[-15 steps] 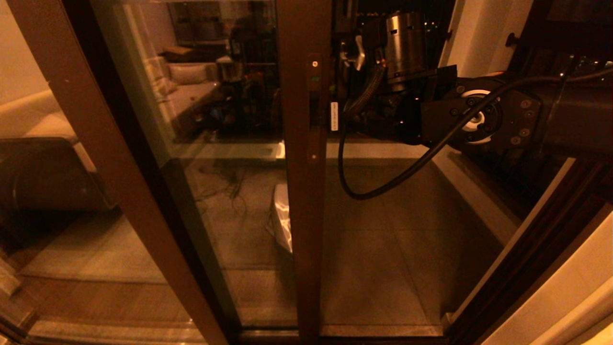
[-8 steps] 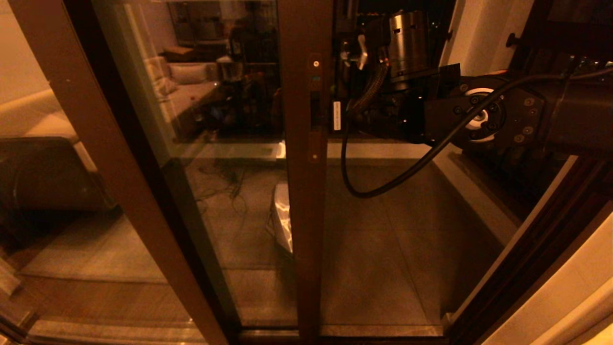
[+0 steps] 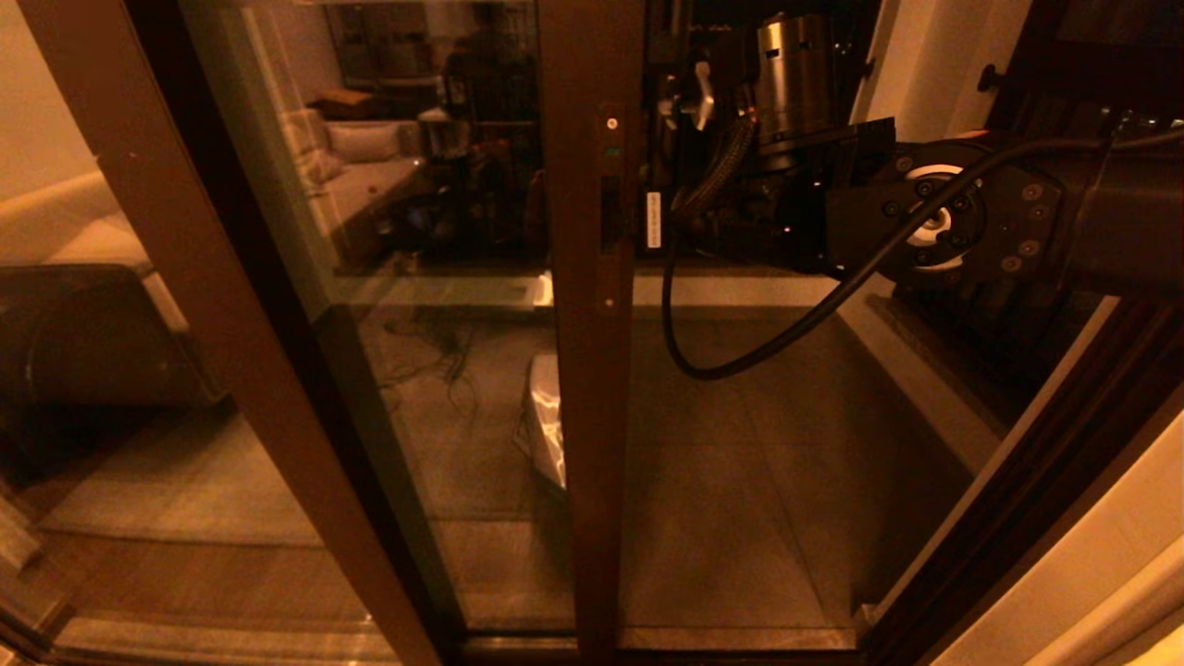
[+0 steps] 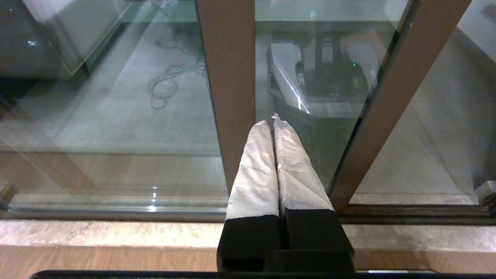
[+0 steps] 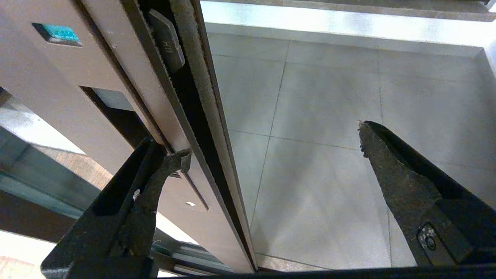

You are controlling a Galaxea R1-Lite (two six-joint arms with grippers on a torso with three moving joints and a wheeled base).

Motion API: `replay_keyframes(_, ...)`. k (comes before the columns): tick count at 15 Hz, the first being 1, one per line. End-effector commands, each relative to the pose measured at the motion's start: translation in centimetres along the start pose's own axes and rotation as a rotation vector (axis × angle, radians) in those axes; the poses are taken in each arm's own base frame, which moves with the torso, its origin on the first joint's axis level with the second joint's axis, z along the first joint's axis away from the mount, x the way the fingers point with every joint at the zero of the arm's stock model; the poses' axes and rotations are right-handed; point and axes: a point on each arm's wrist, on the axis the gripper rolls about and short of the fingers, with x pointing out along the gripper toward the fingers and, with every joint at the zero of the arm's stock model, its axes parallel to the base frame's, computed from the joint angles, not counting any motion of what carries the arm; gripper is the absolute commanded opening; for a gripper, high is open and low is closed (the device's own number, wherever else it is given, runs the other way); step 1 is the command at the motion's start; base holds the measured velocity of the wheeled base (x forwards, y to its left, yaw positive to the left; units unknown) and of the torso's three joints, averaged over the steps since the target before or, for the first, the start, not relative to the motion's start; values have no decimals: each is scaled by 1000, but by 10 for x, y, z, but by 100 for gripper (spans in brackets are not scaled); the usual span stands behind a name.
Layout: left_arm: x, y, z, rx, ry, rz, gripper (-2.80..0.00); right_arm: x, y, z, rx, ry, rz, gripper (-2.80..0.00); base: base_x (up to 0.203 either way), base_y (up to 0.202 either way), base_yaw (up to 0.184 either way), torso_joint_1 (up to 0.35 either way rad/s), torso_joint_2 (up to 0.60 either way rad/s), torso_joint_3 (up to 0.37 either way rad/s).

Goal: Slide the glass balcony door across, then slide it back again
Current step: Close the slid door

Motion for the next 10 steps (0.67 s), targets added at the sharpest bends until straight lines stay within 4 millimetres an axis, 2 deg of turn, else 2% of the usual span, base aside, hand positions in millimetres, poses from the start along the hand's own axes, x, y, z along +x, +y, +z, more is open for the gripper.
replay_keyframes(1,0,0,0,0,1,0,-280,0,-3,0,-2,3,-13,0,0,0,0,0,0,0)
replay_keyframes(10,0,0,0,0,0,0,-280,4,-11,-1,-1,7,-34,0,0,0,0,0,0,0)
